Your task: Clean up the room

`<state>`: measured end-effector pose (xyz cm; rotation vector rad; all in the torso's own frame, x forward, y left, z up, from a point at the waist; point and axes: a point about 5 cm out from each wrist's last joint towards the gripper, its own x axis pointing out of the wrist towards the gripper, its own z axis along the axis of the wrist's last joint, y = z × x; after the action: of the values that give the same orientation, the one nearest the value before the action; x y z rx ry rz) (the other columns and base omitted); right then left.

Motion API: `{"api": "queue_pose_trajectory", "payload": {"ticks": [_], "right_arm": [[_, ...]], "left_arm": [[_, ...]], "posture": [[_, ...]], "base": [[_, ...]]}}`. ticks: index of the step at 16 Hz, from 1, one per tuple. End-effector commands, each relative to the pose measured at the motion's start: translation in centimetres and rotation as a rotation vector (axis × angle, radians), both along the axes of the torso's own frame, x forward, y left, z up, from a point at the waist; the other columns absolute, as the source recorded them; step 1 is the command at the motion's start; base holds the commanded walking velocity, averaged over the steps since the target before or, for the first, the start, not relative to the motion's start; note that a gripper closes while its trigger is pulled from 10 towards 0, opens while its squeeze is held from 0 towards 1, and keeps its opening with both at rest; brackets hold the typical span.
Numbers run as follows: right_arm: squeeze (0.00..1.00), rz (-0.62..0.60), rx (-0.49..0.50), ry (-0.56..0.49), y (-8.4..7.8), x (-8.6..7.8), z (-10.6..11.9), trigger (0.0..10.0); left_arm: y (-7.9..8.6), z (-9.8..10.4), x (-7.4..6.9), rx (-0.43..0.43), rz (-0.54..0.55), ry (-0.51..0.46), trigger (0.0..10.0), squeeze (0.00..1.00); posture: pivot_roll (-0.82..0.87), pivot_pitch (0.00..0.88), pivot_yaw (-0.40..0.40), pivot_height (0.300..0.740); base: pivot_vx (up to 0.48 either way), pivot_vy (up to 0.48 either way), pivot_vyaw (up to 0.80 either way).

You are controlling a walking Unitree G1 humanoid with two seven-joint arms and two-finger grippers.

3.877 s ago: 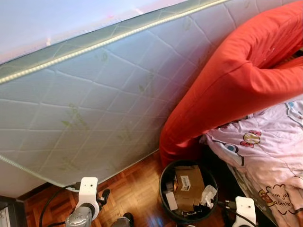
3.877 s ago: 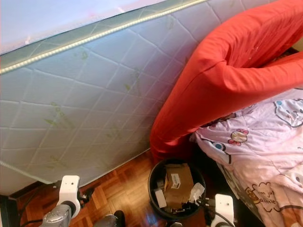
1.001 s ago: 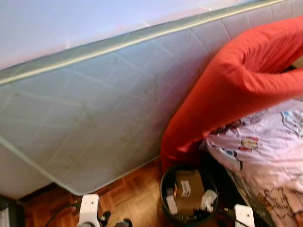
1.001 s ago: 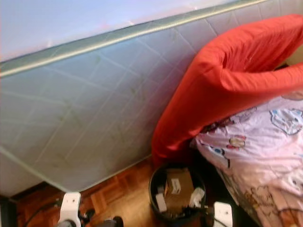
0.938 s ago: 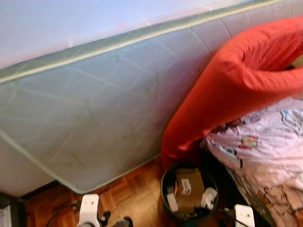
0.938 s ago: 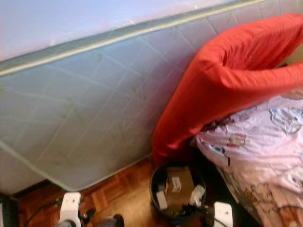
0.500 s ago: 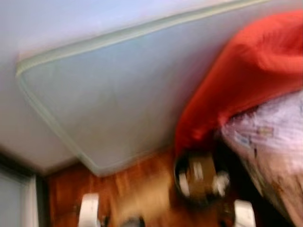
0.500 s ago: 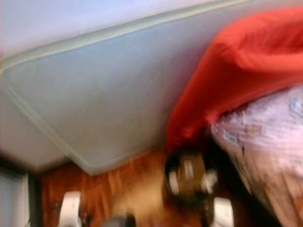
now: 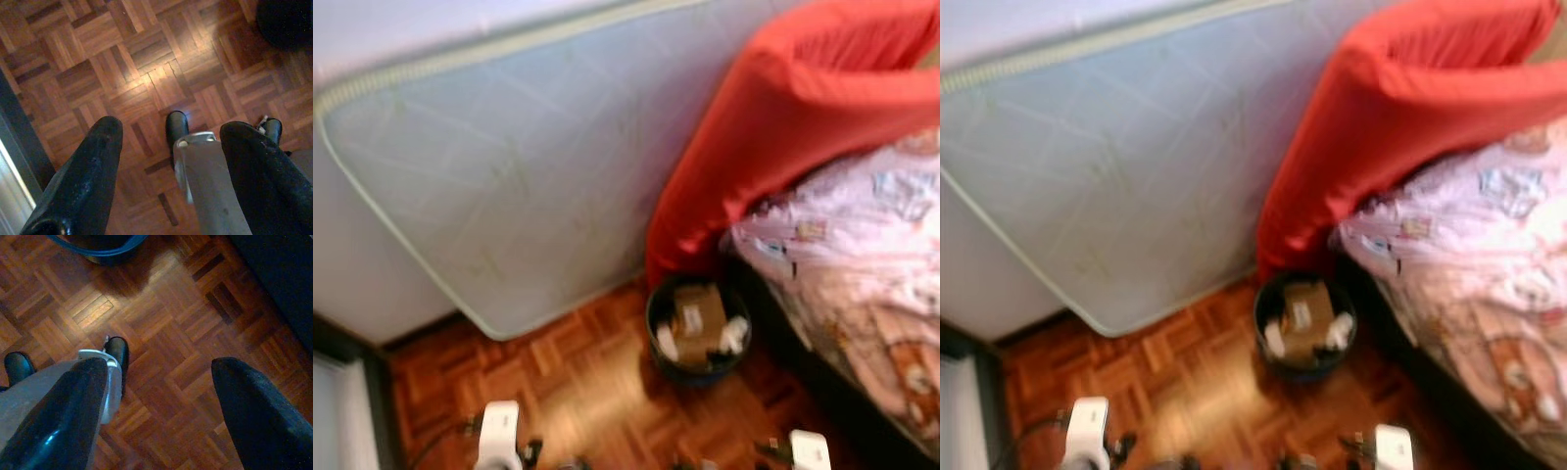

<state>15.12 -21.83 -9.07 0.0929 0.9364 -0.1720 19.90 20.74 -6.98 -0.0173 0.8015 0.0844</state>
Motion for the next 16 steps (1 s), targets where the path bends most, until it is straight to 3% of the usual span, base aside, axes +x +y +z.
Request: {"api": "queue_pose_trajectory", "payload": {"ticks": [1, 4, 6, 9, 11, 12, 16], "right_arm": [[0.0, 0.003, 0.001, 0.015, 0.2, -0.5, -0.2, 10.0], [0.0, 0.012, -0.002, 0.013, 0.5, -0.1, -0.2, 10.0], [0.0, 0.005, -0.006, 0.008, -0.2, 0.6, 0.2, 10.0], [0.0, 0.016, -0.007, 0.023, -0.8, 0.7, 0.3, 10.0], [0.0, 0.019, -0.002, 0.011, -0.2, 1.0, 0.3, 10.0], [0.0, 0.02, 0.008, 0.002, 0.9, 1.2, 0.2, 10.0], [0.0, 0.017, 0.01, 0.013, 1.1, 0.7, 0.0, 10.0]], "left_arm": [[0.1, -0.5, -1.0, -0.003, 0.006, 0.038, 10.0, 0.0], [0.4, -0.6, -1.2, 0.004, -0.002, 0.048, 10.0, 0.0], [0.5, -0.6, -1.2, 0.014, -0.013, 0.057, 10.0, 0.0], [0.3, -0.6, -1.2, 0.018, -0.021, 0.057, 10.0, 0.0], [0.2, -0.5, -0.9, 0.029, -0.031, 0.049, 10.0, 0.0], [0.3, -0.4, -0.8, 0.03, -0.028, 0.043, 10.0, 0.0], [0.2, -0.3, -0.6, 0.026, -0.022, 0.029, 10.0, 0.0]], "posture": [[0.05, 0.181, -0.013, 0.74], [0.05, 0.165, -0.013, 0.74], [0.05, 0.151, -0.011, 0.74], [0.06, 0.151, -0.015, 0.74], [0.06, 0.167, -0.018, 0.74], [0.06, 0.171, -0.016, 0.74], [0.06, 0.181, -0.019, 0.74]], "base": [[0.0, 0.0, 0.0], [0.0, 0.0, 0.0], [0.0, 0.0, 0.0], [0.0, 0.0, -0.7], [0.0, -0.161, -0.35], [0.0, -0.326, 0.0], [0.0, -0.32, 0.0]]}}
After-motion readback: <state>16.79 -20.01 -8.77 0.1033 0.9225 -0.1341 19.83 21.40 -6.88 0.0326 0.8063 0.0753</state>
